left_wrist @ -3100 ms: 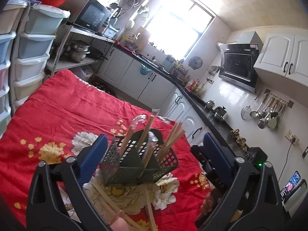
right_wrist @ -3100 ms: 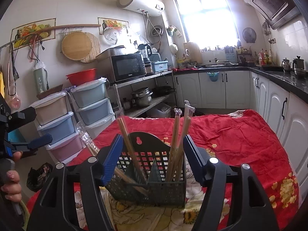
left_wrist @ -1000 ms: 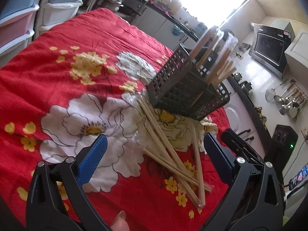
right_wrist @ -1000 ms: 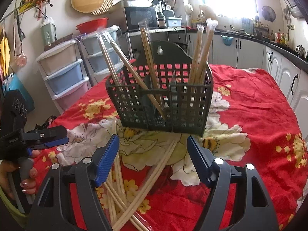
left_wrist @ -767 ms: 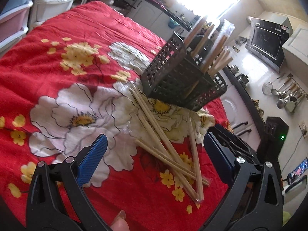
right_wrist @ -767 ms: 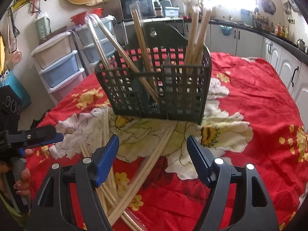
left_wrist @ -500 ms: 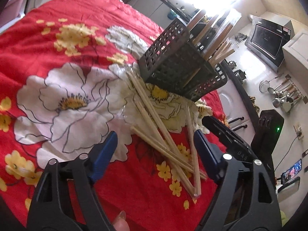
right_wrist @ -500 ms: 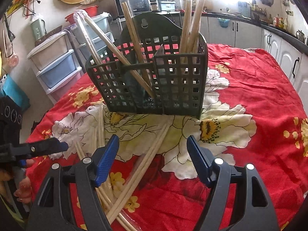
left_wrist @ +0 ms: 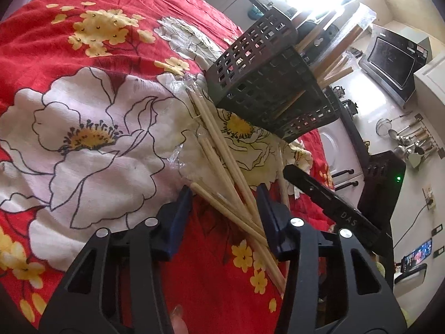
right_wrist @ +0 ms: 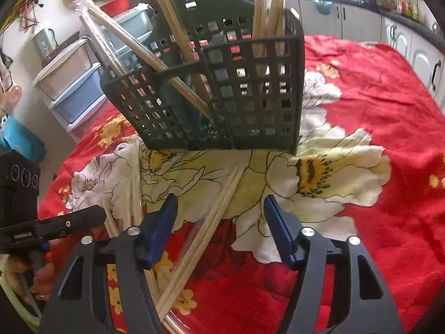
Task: Organize utensils
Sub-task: 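Close the left tool on a wooden chopstick while the right tool grasps another, then lift both held chopsticks upright over the mesh basket, then lower both chopsticks into the mesh basket and open both tools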
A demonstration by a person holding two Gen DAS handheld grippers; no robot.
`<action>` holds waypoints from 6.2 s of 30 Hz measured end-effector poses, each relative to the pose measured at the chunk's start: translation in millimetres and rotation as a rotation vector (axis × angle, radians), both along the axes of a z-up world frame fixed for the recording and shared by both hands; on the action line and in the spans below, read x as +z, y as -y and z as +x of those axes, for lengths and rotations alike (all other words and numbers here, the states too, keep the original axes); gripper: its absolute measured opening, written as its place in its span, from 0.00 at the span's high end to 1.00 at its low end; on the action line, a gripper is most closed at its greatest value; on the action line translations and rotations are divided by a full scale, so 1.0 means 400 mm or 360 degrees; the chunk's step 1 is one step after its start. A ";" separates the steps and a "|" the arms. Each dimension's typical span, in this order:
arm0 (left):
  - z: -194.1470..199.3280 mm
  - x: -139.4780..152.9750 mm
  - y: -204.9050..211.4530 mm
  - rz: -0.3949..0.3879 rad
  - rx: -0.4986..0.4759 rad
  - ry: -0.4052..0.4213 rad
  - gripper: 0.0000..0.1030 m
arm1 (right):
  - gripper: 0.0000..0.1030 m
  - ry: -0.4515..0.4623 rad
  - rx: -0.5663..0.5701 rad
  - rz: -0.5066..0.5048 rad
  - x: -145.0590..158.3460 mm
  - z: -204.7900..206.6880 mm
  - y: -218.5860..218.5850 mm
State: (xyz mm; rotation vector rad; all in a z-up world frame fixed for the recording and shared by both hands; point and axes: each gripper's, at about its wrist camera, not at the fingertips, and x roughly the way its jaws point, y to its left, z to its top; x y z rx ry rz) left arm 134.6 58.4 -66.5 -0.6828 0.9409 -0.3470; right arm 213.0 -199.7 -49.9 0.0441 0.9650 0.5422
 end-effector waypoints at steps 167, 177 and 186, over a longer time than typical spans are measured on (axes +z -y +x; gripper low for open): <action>0.120 0.542 0.100 0.0766 0.0372 0.1173 0.97 | 0.94 0.1473 -0.0427 0.0401 0.388 0.043 0.076; 0.133 0.496 0.107 0.0751 0.0338 0.1109 0.97 | 0.94 0.1425 -0.0468 0.0383 0.348 0.073 0.069; 0.134 0.485 0.105 0.0736 0.0321 0.1085 0.95 | 0.91 0.1352 -0.0459 0.0382 0.330 0.088 0.070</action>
